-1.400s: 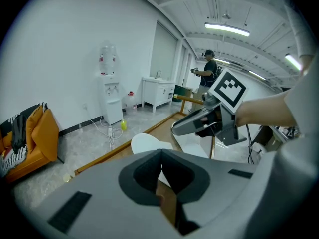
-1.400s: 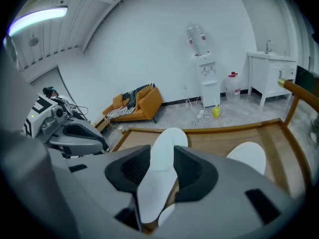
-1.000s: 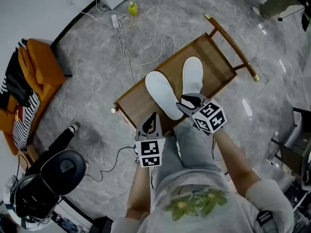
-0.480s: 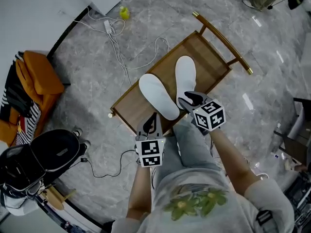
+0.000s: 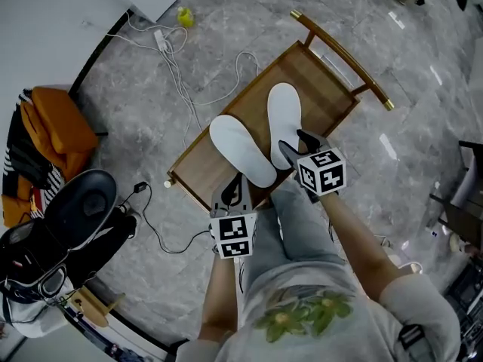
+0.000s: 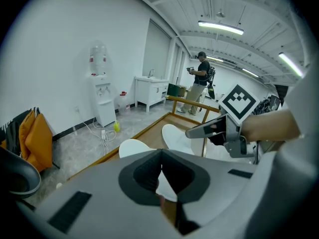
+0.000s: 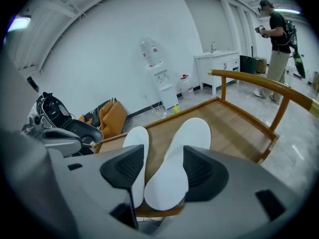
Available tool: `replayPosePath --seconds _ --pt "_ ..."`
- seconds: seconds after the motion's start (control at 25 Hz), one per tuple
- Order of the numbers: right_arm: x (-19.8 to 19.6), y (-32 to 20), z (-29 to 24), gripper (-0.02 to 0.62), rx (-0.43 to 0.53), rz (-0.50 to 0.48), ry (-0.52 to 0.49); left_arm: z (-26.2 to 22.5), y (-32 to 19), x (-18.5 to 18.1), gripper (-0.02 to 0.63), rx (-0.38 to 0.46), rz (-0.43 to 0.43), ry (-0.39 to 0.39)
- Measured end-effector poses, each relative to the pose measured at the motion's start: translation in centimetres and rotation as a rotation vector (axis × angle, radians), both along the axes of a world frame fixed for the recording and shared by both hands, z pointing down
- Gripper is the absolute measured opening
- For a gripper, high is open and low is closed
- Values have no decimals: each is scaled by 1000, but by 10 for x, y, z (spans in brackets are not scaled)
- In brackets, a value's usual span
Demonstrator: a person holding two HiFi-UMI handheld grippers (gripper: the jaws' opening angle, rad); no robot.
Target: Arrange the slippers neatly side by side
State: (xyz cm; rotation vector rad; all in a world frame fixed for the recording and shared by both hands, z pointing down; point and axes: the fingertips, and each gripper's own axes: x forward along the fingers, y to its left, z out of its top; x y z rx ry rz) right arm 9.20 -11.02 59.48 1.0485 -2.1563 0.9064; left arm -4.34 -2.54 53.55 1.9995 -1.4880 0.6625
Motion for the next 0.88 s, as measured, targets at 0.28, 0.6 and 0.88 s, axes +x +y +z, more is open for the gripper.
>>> replayPosePath --seconds 0.28,0.6,0.88 --pt "10 -23 17 262 19 58 68 12 -6 5 17 -13 -5 8" --pt "14 -36 39 279 -7 130 114 30 -11 5 16 -38 2 9" --pt "14 -40 57 282 -52 181 147 38 -15 0 16 -43 -1 8"
